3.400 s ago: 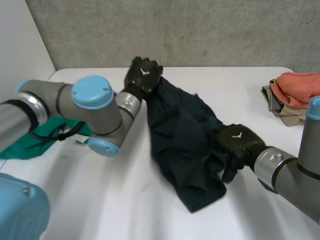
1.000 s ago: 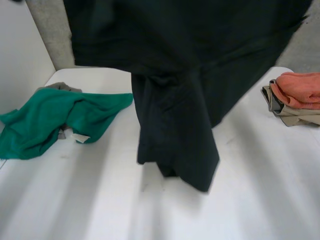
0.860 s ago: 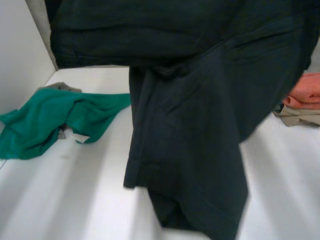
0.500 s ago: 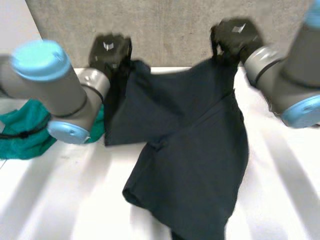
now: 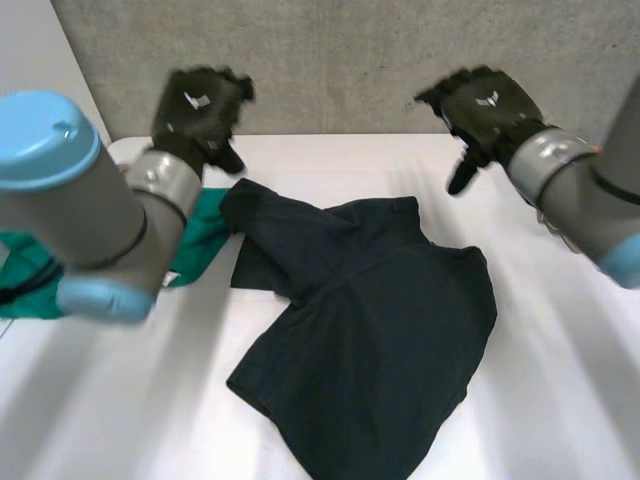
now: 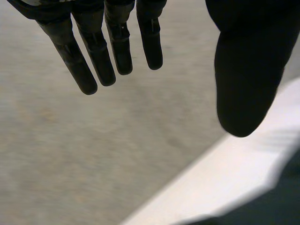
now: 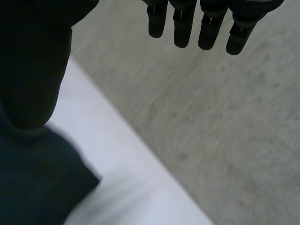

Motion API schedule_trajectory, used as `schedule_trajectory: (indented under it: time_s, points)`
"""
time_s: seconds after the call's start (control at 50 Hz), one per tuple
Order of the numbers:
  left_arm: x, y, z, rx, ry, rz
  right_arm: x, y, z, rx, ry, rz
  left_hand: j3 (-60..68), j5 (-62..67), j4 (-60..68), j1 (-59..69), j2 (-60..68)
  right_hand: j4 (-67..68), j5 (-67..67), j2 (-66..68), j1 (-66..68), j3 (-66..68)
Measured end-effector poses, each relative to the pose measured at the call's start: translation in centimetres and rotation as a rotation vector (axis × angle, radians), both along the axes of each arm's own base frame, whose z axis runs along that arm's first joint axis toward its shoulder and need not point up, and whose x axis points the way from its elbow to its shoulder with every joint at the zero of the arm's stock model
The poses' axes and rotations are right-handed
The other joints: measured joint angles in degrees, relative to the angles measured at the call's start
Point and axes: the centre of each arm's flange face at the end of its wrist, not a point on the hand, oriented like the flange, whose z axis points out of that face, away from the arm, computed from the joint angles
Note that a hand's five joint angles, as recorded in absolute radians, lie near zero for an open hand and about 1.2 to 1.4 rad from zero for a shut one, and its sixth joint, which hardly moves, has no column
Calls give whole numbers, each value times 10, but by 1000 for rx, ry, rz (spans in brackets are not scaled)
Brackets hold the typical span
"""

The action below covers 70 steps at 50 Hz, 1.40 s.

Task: Fold the laundry.

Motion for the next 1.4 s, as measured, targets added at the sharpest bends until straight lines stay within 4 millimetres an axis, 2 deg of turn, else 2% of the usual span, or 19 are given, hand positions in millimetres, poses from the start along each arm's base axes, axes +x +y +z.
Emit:
schedule_trajectory:
  time_s: [0.04,0.06,0.1,0.18,0.28,0.4,0.54,0.68,0.76,0.82,0.88,0.94,1.04,1.18,1.24,1.3,1.36,1.38,1.4]
  points:
    - [-2,25,-5,44,-28,-36,-10,3,-6,21,64,3,0,0,0,0,0,0,0,0,0,0]
    - [-2,46,-12,86,-55,-67,-22,6,-15,48,139,7,0,0,0,0,0,0,0,0,0,0]
    - [-2,74,-26,145,-95,-109,-34,10,-27,80,224,13,0,0,0,0,0,1,1,1,0,1]
    - [1,114,-55,241,-166,-177,-57,17,-56,149,385,40,0,0,0,0,0,23,22,19,4,23]
    - [6,150,-87,332,-240,-237,-69,26,-84,207,460,104,0,0,0,0,0,42,43,36,28,42]
    - [9,165,-112,379,-284,-261,-74,31,-103,231,419,157,0,0,0,0,0,50,51,43,34,50]
    - [4,159,-126,353,-279,-260,-74,32,-116,226,350,151,6,15,11,7,7,65,68,54,51,66]
    - [-1,150,-140,317,-341,-256,-75,30,-122,212,312,125,60,76,72,73,62,70,73,54,55,69]
    - [-2,146,-150,295,-397,-254,-75,30,-123,208,309,120,202,212,211,224,205,80,82,65,70,80]
    - [-2,142,-154,276,-420,-241,-75,30,-123,208,309,119,363,369,371,368,368,84,87,68,73,83]
    - [0,133,-153,242,-423,-197,-75,30,-123,209,310,119,402,402,416,379,409,84,87,68,73,83]
    - [1,124,-147,204,-409,-146,-75,30,-123,209,310,119,403,402,416,379,410,84,87,68,73,83]
    - [8,93,-126,88,-374,30,-77,29,-116,202,311,101,403,402,418,379,410,102,104,87,94,101]
    - [26,58,-122,43,-402,158,-83,33,-98,217,320,90,404,402,418,379,410,173,170,168,163,172]
    - [30,50,-122,37,-404,175,-85,35,-95,228,325,94,404,402,418,379,411,179,176,174,168,178]
    - [38,31,-122,22,-399,183,-87,41,-94,260,337,118,402,402,415,379,407,223,218,220,213,224]
    - [37,28,-123,12,-395,149,-84,45,-97,269,336,140,284,296,293,279,287,232,227,228,222,232]
    - [36,28,-123,8,-394,129,-81,47,-99,271,334,152,180,192,187,154,173,232,227,228,222,232]
    - [35,29,-123,5,-393,114,-79,48,-101,271,331,161,136,147,141,108,131,232,227,228,222,232]
